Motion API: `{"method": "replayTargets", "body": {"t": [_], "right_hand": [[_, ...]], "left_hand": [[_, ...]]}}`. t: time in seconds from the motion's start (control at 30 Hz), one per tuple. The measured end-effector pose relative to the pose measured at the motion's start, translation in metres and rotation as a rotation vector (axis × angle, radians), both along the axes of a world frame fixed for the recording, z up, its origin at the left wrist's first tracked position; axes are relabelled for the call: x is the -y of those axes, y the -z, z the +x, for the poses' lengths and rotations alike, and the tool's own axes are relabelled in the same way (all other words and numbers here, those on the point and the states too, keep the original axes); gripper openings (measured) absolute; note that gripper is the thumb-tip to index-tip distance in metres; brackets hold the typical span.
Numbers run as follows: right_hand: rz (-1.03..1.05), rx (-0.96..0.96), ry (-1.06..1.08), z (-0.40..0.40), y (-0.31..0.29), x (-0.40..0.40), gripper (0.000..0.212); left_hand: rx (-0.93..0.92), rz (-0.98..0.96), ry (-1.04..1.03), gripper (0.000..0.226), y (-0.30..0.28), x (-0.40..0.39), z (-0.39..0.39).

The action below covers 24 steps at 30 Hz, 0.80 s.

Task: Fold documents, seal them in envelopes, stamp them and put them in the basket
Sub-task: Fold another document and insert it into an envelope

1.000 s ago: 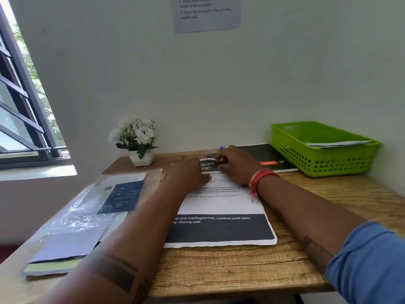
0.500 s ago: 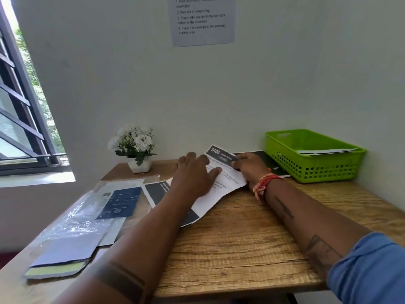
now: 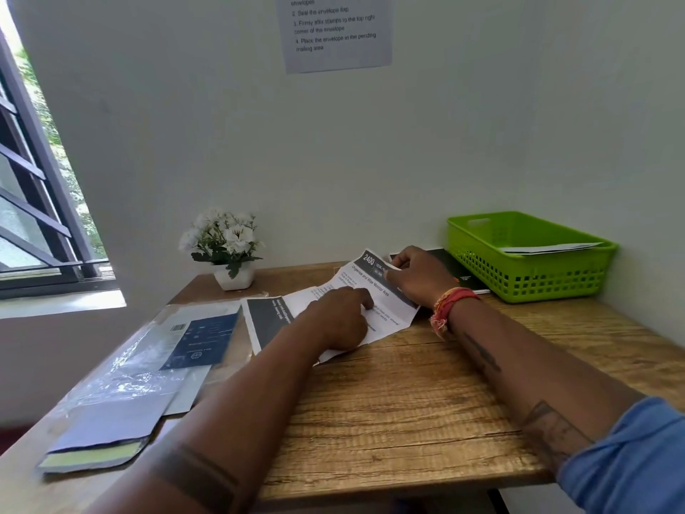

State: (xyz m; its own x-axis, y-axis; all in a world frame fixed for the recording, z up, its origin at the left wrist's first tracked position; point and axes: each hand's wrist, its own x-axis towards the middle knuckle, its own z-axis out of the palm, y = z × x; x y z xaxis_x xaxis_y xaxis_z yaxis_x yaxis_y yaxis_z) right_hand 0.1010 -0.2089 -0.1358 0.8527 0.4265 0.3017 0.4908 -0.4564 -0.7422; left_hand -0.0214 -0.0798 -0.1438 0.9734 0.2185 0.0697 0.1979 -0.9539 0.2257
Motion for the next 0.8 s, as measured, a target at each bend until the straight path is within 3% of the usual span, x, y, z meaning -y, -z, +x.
{"method": "replayTargets", "body": {"t": [0.17, 0.3, 0.5, 0.7, 0.8], "right_hand": [[0.06, -0.053, -0.06, 0.0, -0.001, 0.002, 0.019], [0.141, -0.225, -0.172, -0.003, -0.005, 0.007, 0.038], [0.015, -0.136, -0.268, -0.009, 0.001, 0.003, 0.013], [-0.137, -0.03, -0.331, -0.015, 0.002, -0.002, 0.011], [-0.206, -0.017, -0.342, -0.014, 0.002, -0.002, 0.009]], "left_hand": [[0.075, -0.019, 0.033, 0.04, -0.009, -0.004, -0.006], [0.133, -0.05, 0.018, 0.035, -0.013, -0.005, -0.008], [0.236, -0.101, -0.023, 0.037, -0.003, -0.014, -0.001], [0.458, -0.298, -0.164, 0.032, 0.002, -0.029, 0.002], [0.479, -0.302, -0.203, 0.034, 0.004, -0.035, 0.002]]}}
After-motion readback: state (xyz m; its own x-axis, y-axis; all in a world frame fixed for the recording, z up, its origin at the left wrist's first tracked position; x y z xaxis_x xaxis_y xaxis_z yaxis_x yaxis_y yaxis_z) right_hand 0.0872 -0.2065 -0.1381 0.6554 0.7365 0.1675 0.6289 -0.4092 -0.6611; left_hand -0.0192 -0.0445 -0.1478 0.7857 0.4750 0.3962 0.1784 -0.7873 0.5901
